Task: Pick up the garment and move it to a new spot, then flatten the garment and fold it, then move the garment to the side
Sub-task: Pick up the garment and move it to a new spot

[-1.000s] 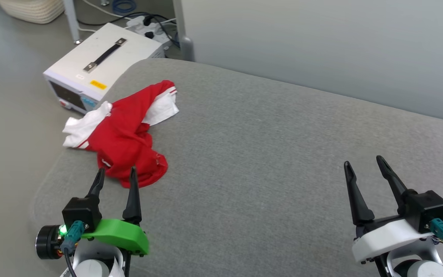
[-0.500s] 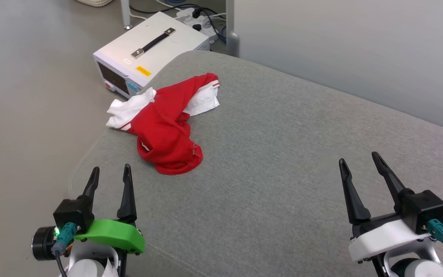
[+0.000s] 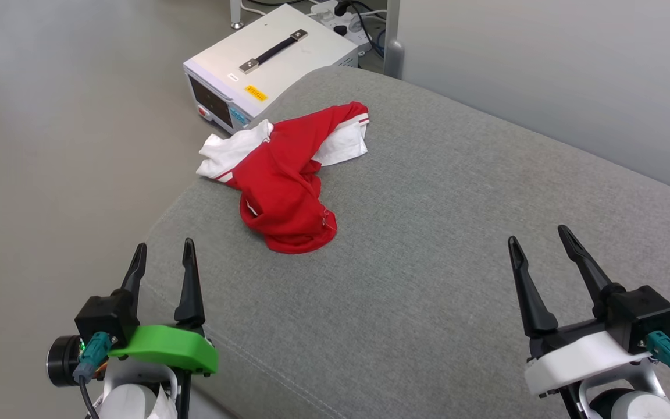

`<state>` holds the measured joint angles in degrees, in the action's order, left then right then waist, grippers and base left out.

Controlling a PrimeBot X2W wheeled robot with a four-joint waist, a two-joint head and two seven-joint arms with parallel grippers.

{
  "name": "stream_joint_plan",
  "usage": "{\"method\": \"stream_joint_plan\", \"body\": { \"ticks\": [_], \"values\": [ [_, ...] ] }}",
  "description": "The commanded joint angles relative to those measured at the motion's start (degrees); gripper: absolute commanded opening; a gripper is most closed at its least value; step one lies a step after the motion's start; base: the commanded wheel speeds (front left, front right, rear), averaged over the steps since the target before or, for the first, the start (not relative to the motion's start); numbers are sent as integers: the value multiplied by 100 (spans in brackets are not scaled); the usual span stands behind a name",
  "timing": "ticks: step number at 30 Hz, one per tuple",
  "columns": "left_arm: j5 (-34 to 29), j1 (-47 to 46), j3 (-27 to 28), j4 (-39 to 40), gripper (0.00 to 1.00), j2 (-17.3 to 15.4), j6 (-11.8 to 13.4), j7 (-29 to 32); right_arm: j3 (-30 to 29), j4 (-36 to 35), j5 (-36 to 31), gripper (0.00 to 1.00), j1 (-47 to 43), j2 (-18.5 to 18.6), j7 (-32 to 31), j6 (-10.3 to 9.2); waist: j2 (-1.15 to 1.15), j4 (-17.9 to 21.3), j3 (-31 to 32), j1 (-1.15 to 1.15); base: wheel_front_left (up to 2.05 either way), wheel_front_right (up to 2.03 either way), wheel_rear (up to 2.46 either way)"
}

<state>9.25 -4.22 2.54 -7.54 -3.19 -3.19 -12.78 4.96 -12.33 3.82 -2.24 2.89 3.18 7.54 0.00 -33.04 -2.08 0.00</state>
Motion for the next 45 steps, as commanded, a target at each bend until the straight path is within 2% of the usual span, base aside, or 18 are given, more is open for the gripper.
{"method": "stream_joint_plan", "body": {
  "ticks": [1, 11, 16, 20, 25, 32, 38, 45],
  "values": [
    [74, -144, 20, -35, 100, 28, 29, -60, -5, -76, 36, 100, 53, 39, -21, -5, 0, -50, -62, 0, 0, 0, 0],
    [269, -784, -150, -428, 100, 30, 32, -178, -97, -380, -35, 100, 266, 195, -209, -5, 0, -26, -533, 0, 0, 0, 0],
    [362, -1560, -178, -880, 100, 11, -96, -222, -84, -557, -14, 100, 531, 403, -348, -5, 0, 236, -995, 0, 0, 0, 0],
    [489, -2388, -240, -1479, 100, -223, -268, -148, -69, -641, 24, 100, 738, 519, -450, -5, 0, 630, -1409, 0, 0, 0, 0],
    [812, -3384, -291, -2292, 100, -659, -385, 494, -74, -653, 71, 100, 958, 603, -465, -5, 0, 1054, -1803, 0, 0, 0, 0],
    [1499, -4476, -509, -3600, 100, -1287, -426, 2076, -42, -573, 144, 100, 1201, 661, -344, -5, 0, 1496, -2208, 0, 0, 0, 0],
    [2013, -5022, -720, -4446, 100, -1661, -428, 3296, 114, -514, 187, 100, 1474, 789, -275, -5, 0, 1766, -2571, 0, 0, 0, 0],
    [2290, -5248, -850, -5305, 100, -1942, -429, 4096, 250, -499, 248, 100, 1753, 895, -253, -5, 0, 1983, -2955, 0, 0, 0, 0]
  ]
}}
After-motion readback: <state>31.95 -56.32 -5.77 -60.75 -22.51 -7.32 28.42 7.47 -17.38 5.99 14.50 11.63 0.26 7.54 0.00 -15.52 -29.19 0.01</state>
